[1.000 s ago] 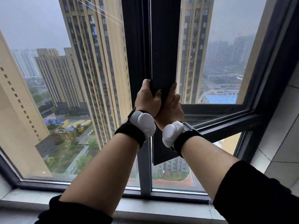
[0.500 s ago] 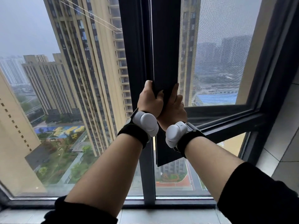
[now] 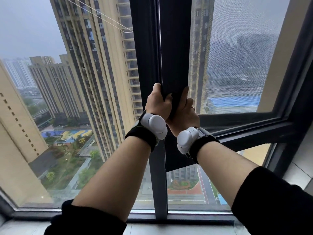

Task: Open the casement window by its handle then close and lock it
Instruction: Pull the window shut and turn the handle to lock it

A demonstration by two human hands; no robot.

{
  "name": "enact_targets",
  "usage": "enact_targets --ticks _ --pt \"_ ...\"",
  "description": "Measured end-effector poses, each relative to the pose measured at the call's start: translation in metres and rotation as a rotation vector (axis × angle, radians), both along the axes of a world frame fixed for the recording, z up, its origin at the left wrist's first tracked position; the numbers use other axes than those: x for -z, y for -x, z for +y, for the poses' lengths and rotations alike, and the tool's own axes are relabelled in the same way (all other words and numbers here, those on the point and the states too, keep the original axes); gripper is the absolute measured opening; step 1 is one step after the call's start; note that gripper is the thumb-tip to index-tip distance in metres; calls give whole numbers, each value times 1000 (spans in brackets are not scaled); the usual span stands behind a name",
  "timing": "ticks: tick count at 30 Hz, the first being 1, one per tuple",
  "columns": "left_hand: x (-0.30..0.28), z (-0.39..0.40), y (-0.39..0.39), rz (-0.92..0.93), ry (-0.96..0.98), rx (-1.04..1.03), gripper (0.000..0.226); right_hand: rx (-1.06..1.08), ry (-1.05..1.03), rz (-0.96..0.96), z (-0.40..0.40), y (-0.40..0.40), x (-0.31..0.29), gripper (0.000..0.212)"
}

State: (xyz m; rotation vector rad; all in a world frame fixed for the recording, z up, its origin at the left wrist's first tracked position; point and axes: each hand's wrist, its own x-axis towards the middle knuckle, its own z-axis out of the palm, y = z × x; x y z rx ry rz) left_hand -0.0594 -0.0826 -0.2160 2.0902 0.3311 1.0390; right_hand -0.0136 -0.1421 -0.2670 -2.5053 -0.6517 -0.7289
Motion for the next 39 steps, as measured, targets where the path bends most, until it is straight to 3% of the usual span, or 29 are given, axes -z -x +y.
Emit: enact_targets --ticks 7,19,39 --pt "0 20 -21 -1 -30 -59 17 -83 153 -40 -1 -27 -2 108" --pt "-1 51 -51 68 -142 -199 27 -179 117 -43 19 -66 -2 105" --pt "2 74 -85 26 -80 -290 27 -251 156 -113 34 -111 3 103"
